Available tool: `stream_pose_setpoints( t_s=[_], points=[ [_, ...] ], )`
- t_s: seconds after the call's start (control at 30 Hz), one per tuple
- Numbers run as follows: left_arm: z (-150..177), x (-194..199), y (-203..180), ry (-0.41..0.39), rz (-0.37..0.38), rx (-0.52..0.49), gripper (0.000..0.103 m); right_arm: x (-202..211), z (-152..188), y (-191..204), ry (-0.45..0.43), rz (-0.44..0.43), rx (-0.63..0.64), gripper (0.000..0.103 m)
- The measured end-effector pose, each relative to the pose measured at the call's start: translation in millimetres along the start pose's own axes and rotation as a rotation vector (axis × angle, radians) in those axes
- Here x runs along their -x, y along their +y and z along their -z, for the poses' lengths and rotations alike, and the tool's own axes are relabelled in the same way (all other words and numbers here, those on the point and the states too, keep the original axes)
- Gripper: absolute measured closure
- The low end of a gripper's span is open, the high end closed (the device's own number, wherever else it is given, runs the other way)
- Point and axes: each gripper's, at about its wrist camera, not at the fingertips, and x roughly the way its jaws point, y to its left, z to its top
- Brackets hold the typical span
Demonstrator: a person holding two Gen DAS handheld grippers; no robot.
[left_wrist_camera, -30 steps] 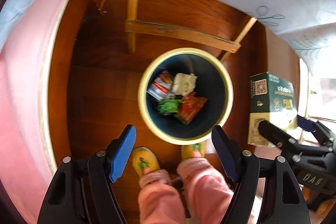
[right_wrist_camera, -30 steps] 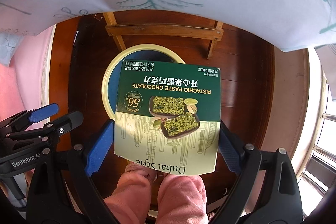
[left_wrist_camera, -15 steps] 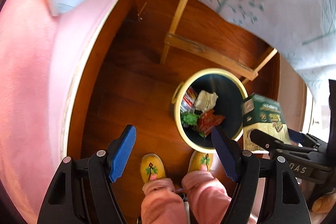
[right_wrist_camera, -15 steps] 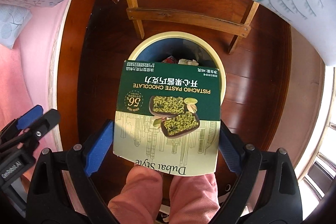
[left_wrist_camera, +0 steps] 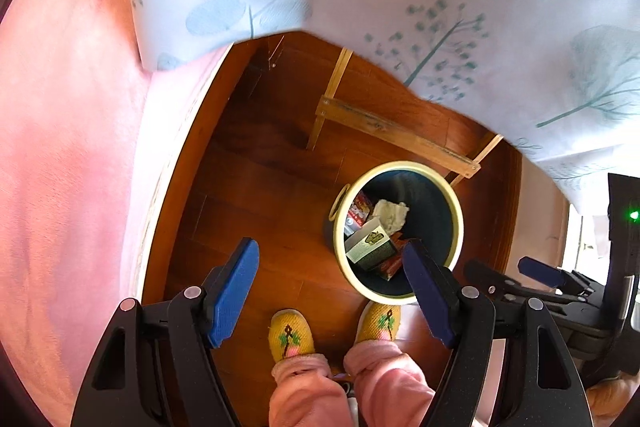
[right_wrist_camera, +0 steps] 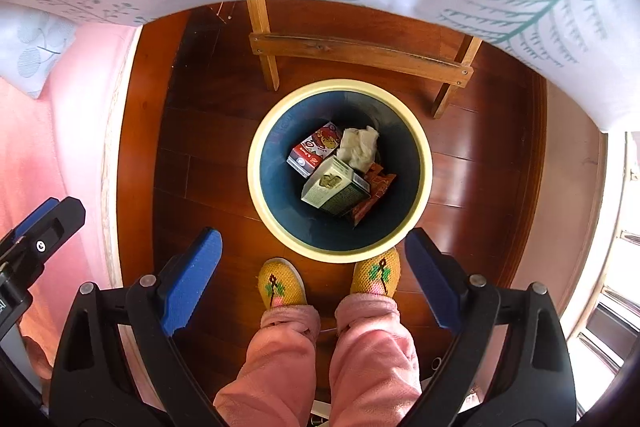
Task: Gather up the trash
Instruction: 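Raise both tools from the bin back over the table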
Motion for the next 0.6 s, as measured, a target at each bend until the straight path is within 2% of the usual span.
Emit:
stream_pose_setpoints(
  t_s=[0.23,0.6],
  points=[
    [-6,59,-18,-0.039,0.033,-0.05,0.027,51,14,4,-0.027,-0.017,-0.028,0.011],
    [-9,176,-55,-0.134,0.061,-0.157,0.027,184,41,18,-0.177,-0.065,-0.047,0.011]
  ],
)
